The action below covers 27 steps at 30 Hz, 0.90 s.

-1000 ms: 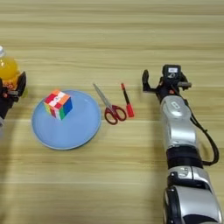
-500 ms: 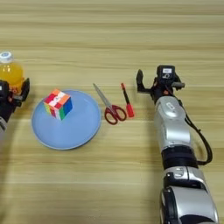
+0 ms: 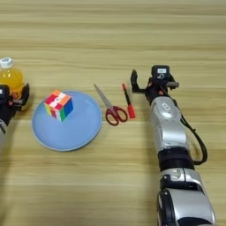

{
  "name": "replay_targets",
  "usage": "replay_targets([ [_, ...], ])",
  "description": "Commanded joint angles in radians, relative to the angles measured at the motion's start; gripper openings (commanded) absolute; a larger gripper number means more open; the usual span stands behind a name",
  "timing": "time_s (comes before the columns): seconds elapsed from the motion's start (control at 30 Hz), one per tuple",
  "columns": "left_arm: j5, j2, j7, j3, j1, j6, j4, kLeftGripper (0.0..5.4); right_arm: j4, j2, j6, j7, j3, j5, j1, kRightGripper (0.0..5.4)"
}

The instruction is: Move the objects on the table

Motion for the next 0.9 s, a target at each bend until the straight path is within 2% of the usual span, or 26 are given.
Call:
replay_targets([
  [0.03, -0.018, 0.003, -0.008, 0.004, -0.020, 0.014, 0.014, 3.39, -0.019, 0.004, 0.005, 0.003, -0.001, 0.010, -0.008, 5.40],
  [0.1, -0.019, 0.003, -0.007, 0.002, -0.019, 0.018, 0.015, 3.83, -0.021, 0.003, 0.005, 0.004, -0.002, 0.010, -0.007, 5.40],
  [0.43, -0.017, -0.001, 0.001, -0.010, -0.015, 0.012, 0.000, 4.91, -0.021, 0.000, 0.005, 0.011, -0.001, 0.011, -0.005, 5.40],
  [0.57, -0.015, -0.003, 0.013, -0.010, -0.013, 0.004, -0.011, 5.36, -0.043, 0.007, 0.000, 0.042, 0.022, 0.011, 0.007, 5.40],
  [0.73, -0.017, -0.011, 0.030, -0.009, -0.010, 0.005, -0.023, 5.39, -0.121, 0.023, 0.002, 0.126, 0.090, 0.010, 0.045, 5.40],
  [0.9, -0.016, -0.020, 0.034, -0.017, -0.005, 0.009, -0.038, 5.39, -0.250, 0.033, 0.034, 0.238, 0.185, 0.015, 0.102, 5.40],
])
